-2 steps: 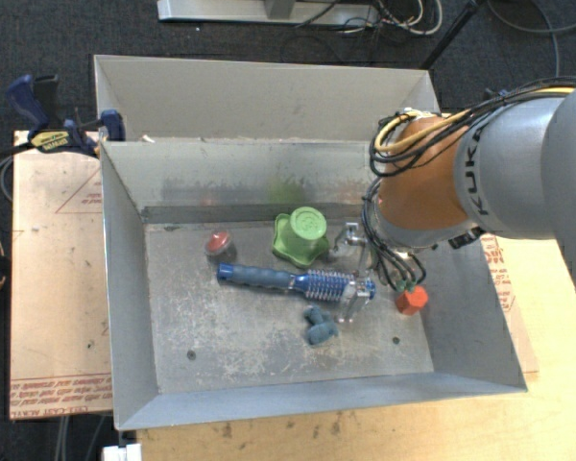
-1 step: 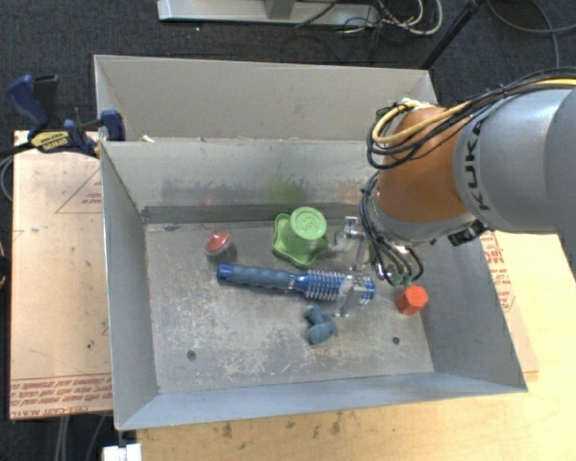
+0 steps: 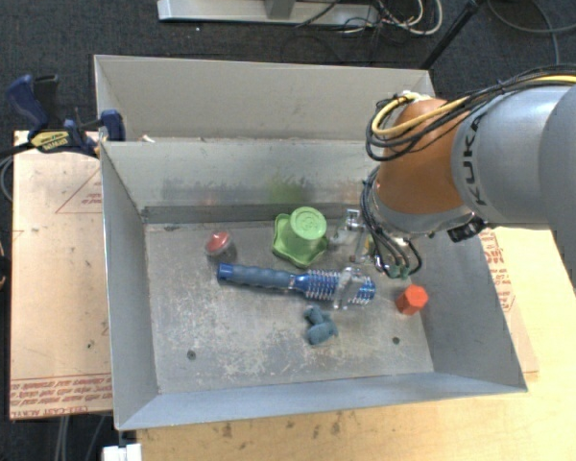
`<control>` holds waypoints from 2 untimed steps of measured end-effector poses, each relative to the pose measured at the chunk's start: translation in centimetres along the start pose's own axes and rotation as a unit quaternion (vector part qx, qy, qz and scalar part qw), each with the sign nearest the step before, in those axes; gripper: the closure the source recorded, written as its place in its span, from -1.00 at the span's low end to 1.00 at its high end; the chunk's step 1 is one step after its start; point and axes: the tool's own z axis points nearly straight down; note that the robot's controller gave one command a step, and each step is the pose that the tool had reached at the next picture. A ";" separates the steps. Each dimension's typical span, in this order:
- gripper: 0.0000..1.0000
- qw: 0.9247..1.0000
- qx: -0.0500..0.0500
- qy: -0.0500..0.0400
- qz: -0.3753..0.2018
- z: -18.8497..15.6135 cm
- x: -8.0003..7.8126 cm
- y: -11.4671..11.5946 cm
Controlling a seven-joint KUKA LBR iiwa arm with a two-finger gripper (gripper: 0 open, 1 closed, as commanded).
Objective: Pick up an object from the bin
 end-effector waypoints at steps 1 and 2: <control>-1.00 0.999 -0.001 0.000 0.048 2.4 -0.6 -0.3; -1.00 0.999 0.000 0.000 0.047 2.1 -0.8 -0.2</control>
Offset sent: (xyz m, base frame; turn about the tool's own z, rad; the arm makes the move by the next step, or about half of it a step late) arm 0.0023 -0.0051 -0.0300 0.0994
